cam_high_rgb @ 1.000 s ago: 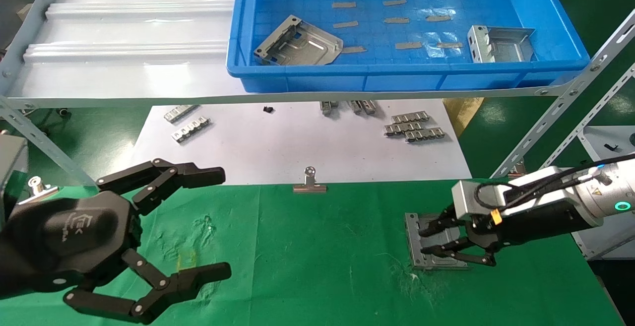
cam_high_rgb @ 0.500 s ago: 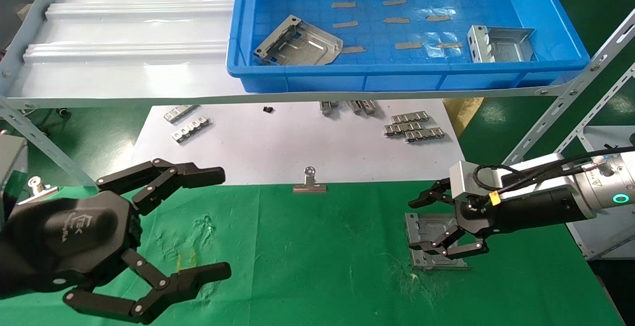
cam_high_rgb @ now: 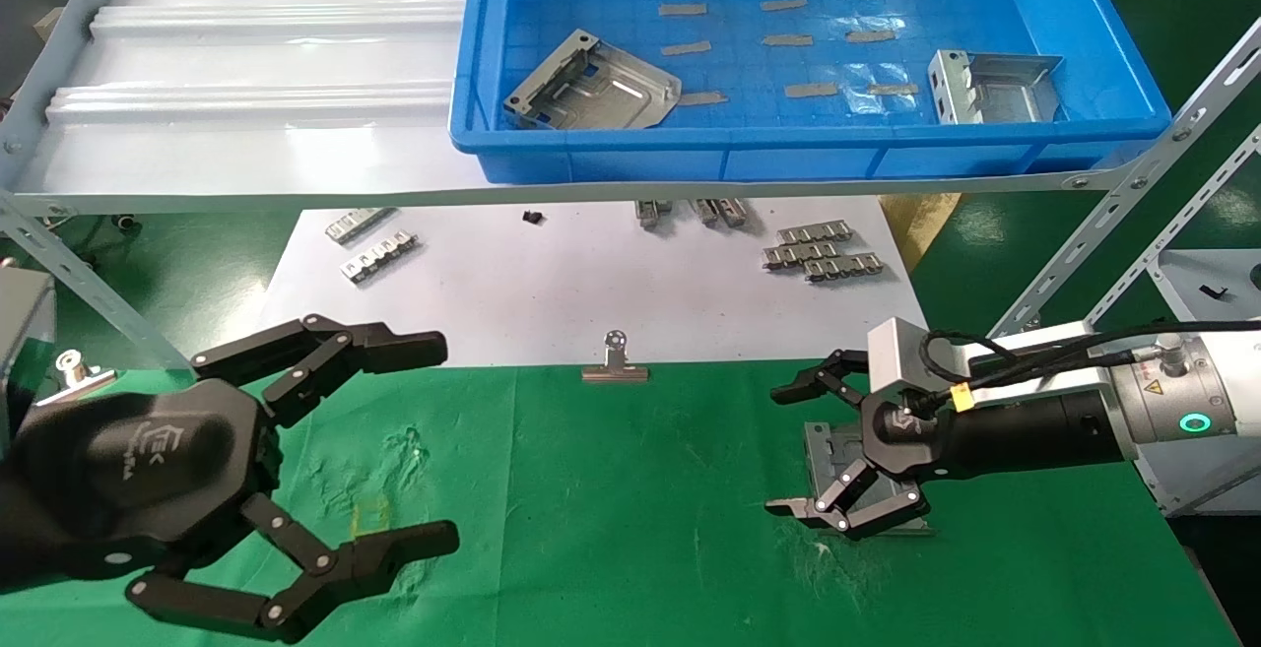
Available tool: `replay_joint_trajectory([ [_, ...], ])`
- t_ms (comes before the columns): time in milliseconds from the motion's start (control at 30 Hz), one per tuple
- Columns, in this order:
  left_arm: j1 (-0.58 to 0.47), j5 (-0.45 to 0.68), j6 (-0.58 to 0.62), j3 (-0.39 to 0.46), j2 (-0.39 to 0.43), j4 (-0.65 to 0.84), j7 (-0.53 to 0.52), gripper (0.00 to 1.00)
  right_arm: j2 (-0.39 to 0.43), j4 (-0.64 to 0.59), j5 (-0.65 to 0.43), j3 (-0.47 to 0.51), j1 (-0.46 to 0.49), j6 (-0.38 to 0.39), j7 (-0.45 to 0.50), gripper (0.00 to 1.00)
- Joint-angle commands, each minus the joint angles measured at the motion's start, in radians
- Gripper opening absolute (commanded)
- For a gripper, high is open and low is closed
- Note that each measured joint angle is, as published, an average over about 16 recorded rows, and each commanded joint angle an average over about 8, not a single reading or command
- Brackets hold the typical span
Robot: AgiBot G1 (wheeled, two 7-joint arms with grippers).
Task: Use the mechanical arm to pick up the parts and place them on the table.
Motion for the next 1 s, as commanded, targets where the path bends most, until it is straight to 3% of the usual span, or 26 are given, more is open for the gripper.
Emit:
replay_joint_trajectory([
  [33, 0.000, 0.000, 0.000, 0.000, 0.000, 0.000, 0.000, 1.00, 0.014, 0.041, 0.012, 0.032, -0.026, 0.003, 0.023, 1.00],
  [1000, 0.000, 0.000, 0.000, 0.001, 0.000, 0.000, 0.000, 1.00, 0.209, 0.633, 0.180, 0.495, -0.401, 0.051, 0.353, 1.00],
])
